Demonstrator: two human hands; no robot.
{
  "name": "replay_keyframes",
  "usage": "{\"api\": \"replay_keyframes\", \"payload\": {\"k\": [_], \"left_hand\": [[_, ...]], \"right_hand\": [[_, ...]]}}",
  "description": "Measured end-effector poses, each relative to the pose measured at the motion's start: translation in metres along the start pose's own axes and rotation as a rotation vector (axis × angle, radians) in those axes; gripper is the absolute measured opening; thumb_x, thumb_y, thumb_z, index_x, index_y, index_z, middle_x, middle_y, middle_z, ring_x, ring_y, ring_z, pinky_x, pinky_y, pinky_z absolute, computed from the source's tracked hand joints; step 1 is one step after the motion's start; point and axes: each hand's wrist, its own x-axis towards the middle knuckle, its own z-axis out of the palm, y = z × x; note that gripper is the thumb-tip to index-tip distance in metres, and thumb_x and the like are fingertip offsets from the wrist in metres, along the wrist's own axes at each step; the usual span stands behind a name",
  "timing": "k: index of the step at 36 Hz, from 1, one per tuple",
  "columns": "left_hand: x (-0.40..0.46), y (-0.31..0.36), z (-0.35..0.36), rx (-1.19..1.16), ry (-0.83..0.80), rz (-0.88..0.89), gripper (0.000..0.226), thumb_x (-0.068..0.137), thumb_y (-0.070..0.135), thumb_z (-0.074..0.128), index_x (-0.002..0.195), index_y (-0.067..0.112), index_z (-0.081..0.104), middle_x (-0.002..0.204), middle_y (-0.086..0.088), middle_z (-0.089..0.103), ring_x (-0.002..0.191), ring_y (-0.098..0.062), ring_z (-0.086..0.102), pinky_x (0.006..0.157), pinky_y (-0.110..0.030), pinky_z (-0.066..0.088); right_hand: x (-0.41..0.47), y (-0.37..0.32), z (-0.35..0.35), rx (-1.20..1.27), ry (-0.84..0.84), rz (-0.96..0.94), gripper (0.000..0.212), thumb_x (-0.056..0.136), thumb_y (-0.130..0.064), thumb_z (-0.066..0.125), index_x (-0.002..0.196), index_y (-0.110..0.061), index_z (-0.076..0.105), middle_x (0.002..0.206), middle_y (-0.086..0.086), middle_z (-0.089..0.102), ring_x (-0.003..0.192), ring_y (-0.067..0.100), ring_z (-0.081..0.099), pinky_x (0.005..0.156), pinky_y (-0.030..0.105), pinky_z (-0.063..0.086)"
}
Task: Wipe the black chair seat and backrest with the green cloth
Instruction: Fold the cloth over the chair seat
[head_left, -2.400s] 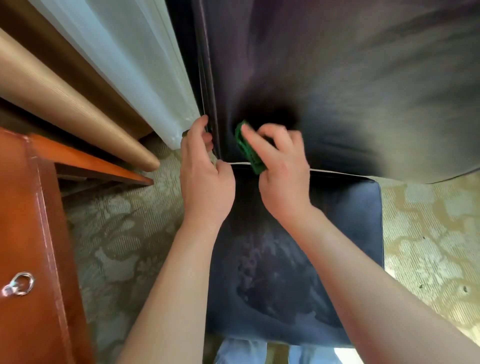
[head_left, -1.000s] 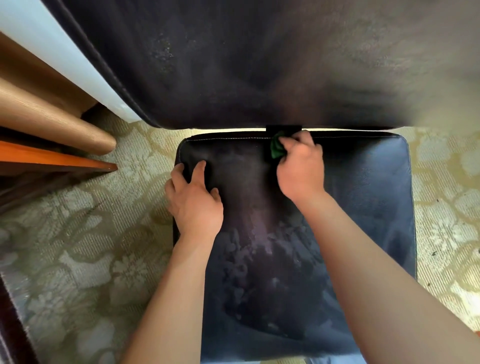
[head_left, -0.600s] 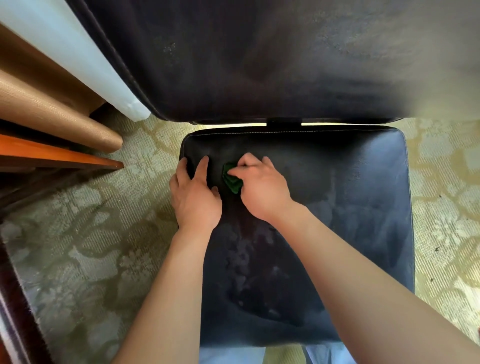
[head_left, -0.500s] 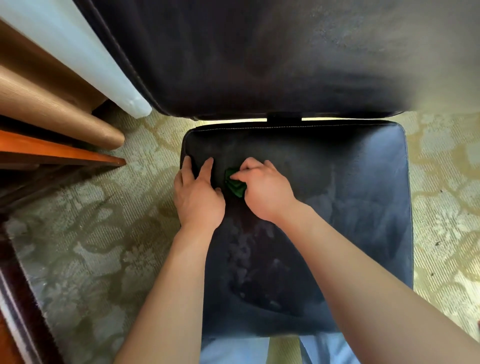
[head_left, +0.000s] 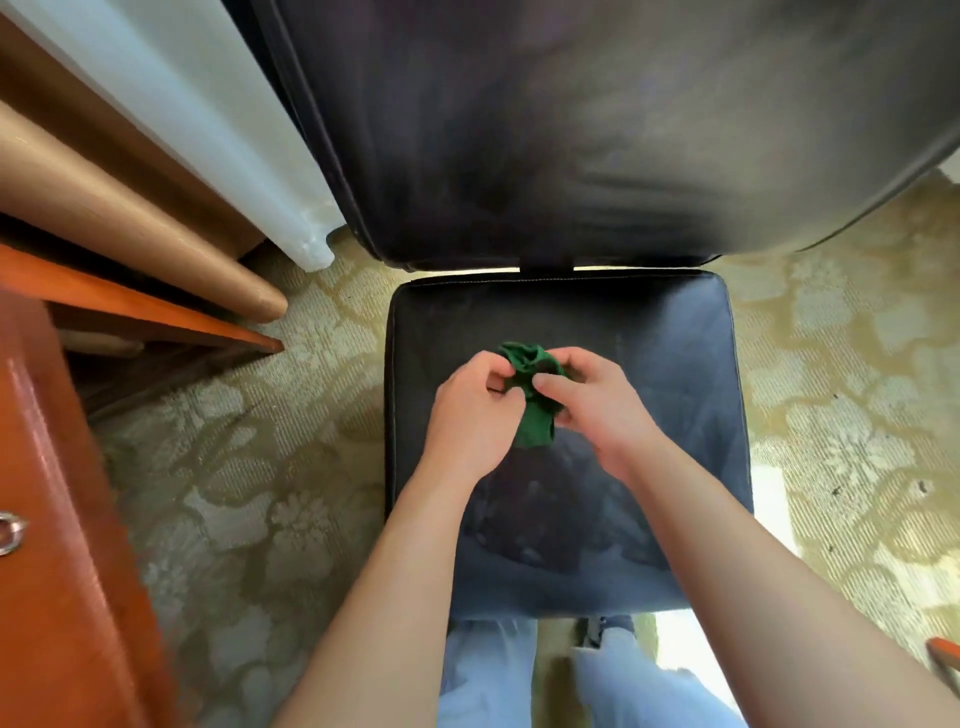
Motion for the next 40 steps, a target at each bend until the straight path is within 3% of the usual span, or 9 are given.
{"api": "replay_keyframes", "payload": {"k": [6, 11, 19, 25, 29, 33, 37, 40], "left_hand": [[-0.068, 0.022, -0.015, -0.132, -0.028, -0.008, 0.032, 0.077, 0.04, 0.075, 0.105, 0.038, 0.061, 0.103, 0.018, 0.069, 0.097, -0.004, 0.068, 0.09, -0.037, 0.057], [-0.137, 0.034, -0.028, -0.08, 0.035, 0.037, 0.057, 0.074, 0.031, 0.084, 0.12, 0.034, 0.053, 0.106, 0.017, 0.063, 0.097, -0.001, 0.062, 0.083, -0.026, 0.054], [-0.254, 0.01, -0.069, -0.354, 0.352, -0.029, 0.032, 0.093, 0.013, 0.066, 0.123, 0.023, 0.061, 0.108, 0.007, 0.07, 0.1, -0.013, 0.068, 0.096, -0.043, 0.055], [-0.346, -0.034, -0.121, -0.504, 0.641, -0.17, 0.036, 0.094, 0.013, 0.061, 0.129, 0.02, 0.061, 0.119, 0.001, 0.066, 0.106, -0.018, 0.065, 0.096, -0.042, 0.055], [-0.395, -0.085, -0.156, -0.562, 0.789, -0.229, 0.032, 0.091, 0.014, 0.061, 0.122, 0.022, 0.064, 0.112, 0.001, 0.07, 0.1, -0.019, 0.067, 0.091, -0.04, 0.056], [-0.438, -0.143, -0.188, -0.69, 0.839, -0.318, 0.03, 0.094, 0.005, 0.058, 0.118, 0.023, 0.06, 0.103, 0.002, 0.069, 0.089, -0.014, 0.067, 0.077, -0.032, 0.054], [-0.466, -0.204, -0.213, -0.715, 0.798, -0.417, 0.045, 0.089, -0.003, 0.056, 0.123, 0.027, 0.057, 0.105, 0.001, 0.069, 0.093, -0.022, 0.069, 0.081, -0.042, 0.058], [-0.472, -0.242, -0.224, -0.63, 0.863, -0.451, 0.047, 0.088, -0.006, 0.052, 0.122, 0.026, 0.059, 0.106, 0.002, 0.067, 0.088, -0.016, 0.066, 0.067, -0.031, 0.055]], "right_hand": [[-0.06, -0.025, -0.011, 0.084, -0.128, 0.016, 0.018, 0.096, -0.018, 0.058, 0.104, -0.008, 0.071, 0.105, 0.016, 0.074, 0.098, 0.029, 0.072, 0.083, 0.046, 0.06], [-0.118, -0.047, -0.014, 0.051, -0.249, -0.005, 0.022, 0.099, -0.018, 0.053, 0.109, -0.005, 0.068, 0.106, 0.019, 0.073, 0.095, 0.033, 0.073, 0.081, 0.048, 0.06], [-0.215, -0.08, 0.02, -0.096, -0.377, -0.076, 0.023, 0.101, -0.02, 0.05, 0.106, -0.004, 0.065, 0.101, 0.017, 0.072, 0.08, 0.025, 0.074, 0.067, 0.038, 0.06], [-0.287, -0.089, 0.092, -0.193, -0.569, -0.147, 0.014, 0.095, -0.011, 0.059, 0.107, -0.007, 0.064, 0.104, 0.013, 0.074, 0.089, 0.028, 0.074, 0.068, 0.037, 0.06], [-0.323, -0.074, 0.154, -0.26, -0.671, -0.148, 0.021, 0.089, 0.0, 0.064, 0.11, -0.002, 0.061, 0.108, 0.016, 0.072, 0.091, 0.03, 0.074, 0.069, 0.038, 0.061], [-0.348, -0.049, 0.22, -0.426, -0.736, -0.191, 0.019, 0.086, -0.001, 0.068, 0.104, -0.002, 0.062, 0.103, 0.014, 0.073, 0.087, 0.026, 0.074, 0.071, 0.046, 0.062], [-0.363, -0.014, 0.283, -0.617, -0.693, -0.27, 0.013, 0.084, -0.009, 0.071, 0.094, -0.011, 0.063, 0.096, 0.007, 0.073, 0.082, 0.02, 0.074, 0.066, 0.041, 0.063], [-0.37, 0.012, 0.319, -0.698, -0.668, -0.269, 0.014, 0.084, -0.014, 0.071, 0.094, -0.014, 0.061, 0.097, 0.005, 0.07, 0.081, 0.023, 0.073, 0.061, 0.041, 0.063]]}}
